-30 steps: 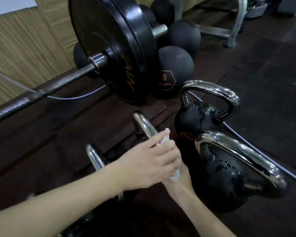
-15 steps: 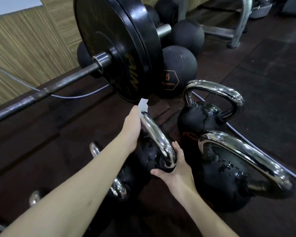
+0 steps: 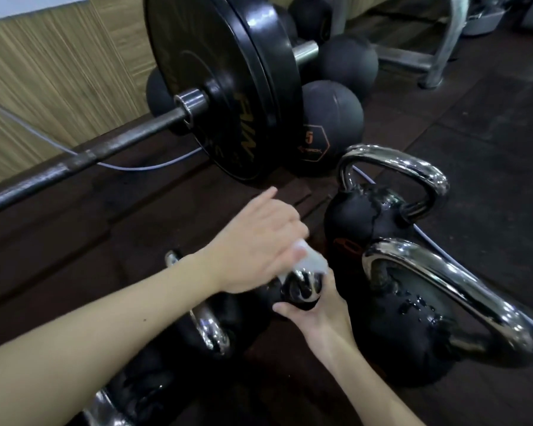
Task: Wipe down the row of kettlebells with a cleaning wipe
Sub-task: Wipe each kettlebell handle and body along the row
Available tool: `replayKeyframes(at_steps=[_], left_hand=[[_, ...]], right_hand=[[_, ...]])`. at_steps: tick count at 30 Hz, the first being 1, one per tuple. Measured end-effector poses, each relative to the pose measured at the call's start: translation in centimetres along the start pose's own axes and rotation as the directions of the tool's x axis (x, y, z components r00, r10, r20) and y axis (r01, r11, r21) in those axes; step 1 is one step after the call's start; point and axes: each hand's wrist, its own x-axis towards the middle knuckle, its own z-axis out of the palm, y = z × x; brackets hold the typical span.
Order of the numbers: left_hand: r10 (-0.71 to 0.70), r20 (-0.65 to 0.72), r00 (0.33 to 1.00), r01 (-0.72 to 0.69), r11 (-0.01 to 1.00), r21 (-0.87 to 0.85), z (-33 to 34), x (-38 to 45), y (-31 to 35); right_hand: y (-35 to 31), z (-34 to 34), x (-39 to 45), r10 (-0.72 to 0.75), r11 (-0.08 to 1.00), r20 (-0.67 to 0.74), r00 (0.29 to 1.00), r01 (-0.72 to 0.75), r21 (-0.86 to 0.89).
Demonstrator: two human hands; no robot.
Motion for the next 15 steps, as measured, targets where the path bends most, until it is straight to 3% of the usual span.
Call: replayKeyframes(at_steps=[2,3,4,5,6,7,8,9,11,12,13,14,15], left_hand=[[-0.289,-0.096,0.953,0.265,0.942,-0.205,0.6,0.3,-0.8],[-0.464,-0.089,0.881,0.409,0.844,-0.347,0.6,0.9,-0.8],[-0.654,-0.011,0.757,0.548,0.644,-0.534,1.0,1.7,-1.1],[-0.81,0.148,0.568,0.633,0.315,-0.707,0.9,2.5,-1.2],[-0.86,0.343,0.378,0.605,-0.05,-0.795,0.9,3.2,-1.2],[-0.828,0.502,0.251,0.508,-0.328,-0.796,1.1,3.4,-1.3],[-0.789,0.586,0.185,0.402,-0.483,-0.778,1.5,3.5,-1.3],[-0.779,0.611,0.142,0.336,-0.543,-0.77,2.0,3.5,-1.1],[-0.815,0.568,0.115,0.308,-0.514,-0.8,2.2,3.6,-0.5],[-0.848,0.513,0.136,0.361,-0.439,-0.823,2.2,3.6,0.0],[-0.902,0.382,0.199,0.459,-0.259,-0.85,2.0,3.4,0.7],[-0.925,0.188,0.33,0.559,0.032,-0.828,2.0,2.8,1.0],[-0.859,-0.007,0.512,0.613,0.371,-0.698,1.5,2.1,1.6]], right_hand=[[0.0,-0.1,-0.1,-0.006,1.0,0.013,1.0,0.006,0.012],[-0.2,-0.2,-0.2,-0.006,1.0,0.025,1.0,0.005,0.026],[-0.2,-0.2,-0.1,0.003,1.0,0.02,1.0,-0.004,0.023],[-0.2,-0.2,-0.1,0.007,1.0,0.017,1.0,-0.007,0.019],[-0.2,-0.2,-0.2,0.007,1.0,0.024,1.0,-0.008,0.014],[-0.1,-0.1,-0.2,0.012,1.0,0.023,1.0,-0.013,0.003],[-0.1,-0.1,-0.2,0.015,1.0,0.022,1.0,-0.015,-0.003],[-0.1,-0.1,-0.1,0.022,1.0,0.023,1.0,-0.022,-0.001],[-0.3,-0.2,-0.1,0.03,1.0,0.026,0.999,-0.029,-0.005],[-0.2,-0.2,-0.1,0.026,1.0,0.027,0.999,-0.026,-0.014],[-0.2,-0.2,0.0,0.019,1.0,0.026,0.999,-0.018,-0.021],[-0.2,-0.3,0.0,0.017,1.0,0.031,0.999,-0.017,-0.022],[-0.1,-0.2,-0.1,0.016,1.0,0.033,0.999,-0.015,-0.023]])
